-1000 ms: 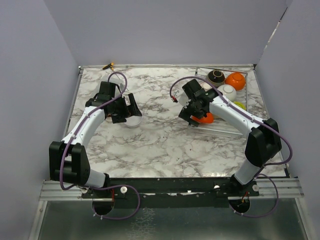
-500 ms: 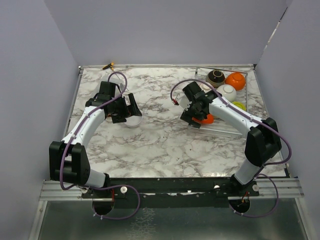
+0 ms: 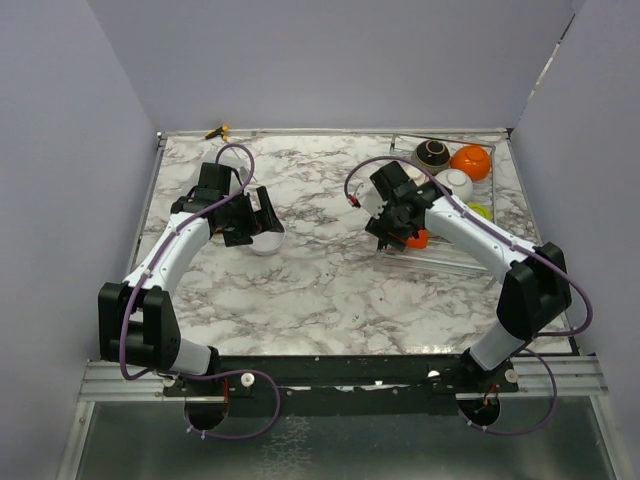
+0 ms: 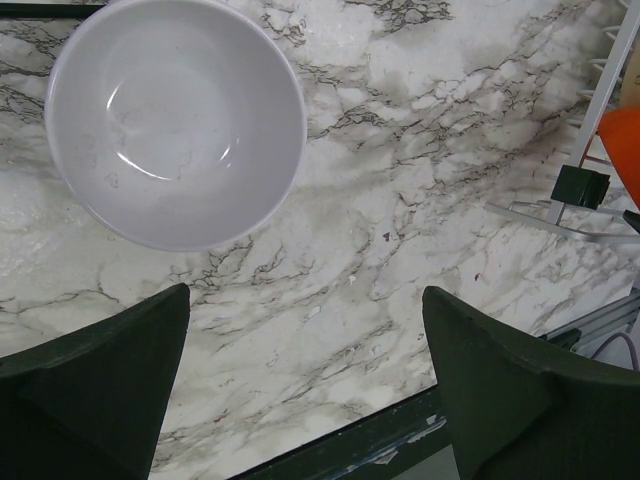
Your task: Load the bowls into the dish rack
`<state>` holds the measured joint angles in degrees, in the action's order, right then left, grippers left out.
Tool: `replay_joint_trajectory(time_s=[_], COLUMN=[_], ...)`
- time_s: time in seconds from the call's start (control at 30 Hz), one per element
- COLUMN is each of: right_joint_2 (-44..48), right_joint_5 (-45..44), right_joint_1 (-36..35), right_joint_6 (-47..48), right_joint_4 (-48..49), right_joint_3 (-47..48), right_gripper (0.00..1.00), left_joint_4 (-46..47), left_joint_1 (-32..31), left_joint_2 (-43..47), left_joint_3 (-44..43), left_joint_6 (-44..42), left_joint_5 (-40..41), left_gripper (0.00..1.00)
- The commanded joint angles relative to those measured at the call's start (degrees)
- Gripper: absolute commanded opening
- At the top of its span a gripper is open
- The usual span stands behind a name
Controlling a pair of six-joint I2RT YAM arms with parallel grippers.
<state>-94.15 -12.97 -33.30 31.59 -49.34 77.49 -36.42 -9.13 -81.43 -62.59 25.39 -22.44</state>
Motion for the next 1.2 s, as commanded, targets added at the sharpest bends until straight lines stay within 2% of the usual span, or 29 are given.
replay_joint_trajectory(time_s=[0.0, 0.27, 0.63, 1.17], right_joint_2=[3.5, 5.4, 1.8, -6.9], right_joint_5=[-1.7, -1.3, -1.7, -8.8], right_joint_1=[0.2, 0.2, 0.2, 0.2], right_joint_6=[-1.2, -6.6, -20.6, -39.1], right_joint_4=[-1.9, -4.8, -11.7, -17.2], right_joint_3=[0.0, 1.3, 3.2, 5.6], right_gripper=[0.56, 0.55, 0.55, 0.54], left_joint_4=[-0.8, -0.8, -0.9, -0.8], left_joint_1=[0.0, 0.0, 0.0, -0.1], left_joint_2=[0.7, -0.5, -1.2, -1.3], left_joint_3=[-0.7, -1.2, -1.0, -0.6], left_joint_6=[-1.0, -1.0, -1.1, -1.2], left_joint_5=[1.5, 1.3, 1.2, 1.0], left_gripper=[0.99, 0.99, 0.99, 0.99])
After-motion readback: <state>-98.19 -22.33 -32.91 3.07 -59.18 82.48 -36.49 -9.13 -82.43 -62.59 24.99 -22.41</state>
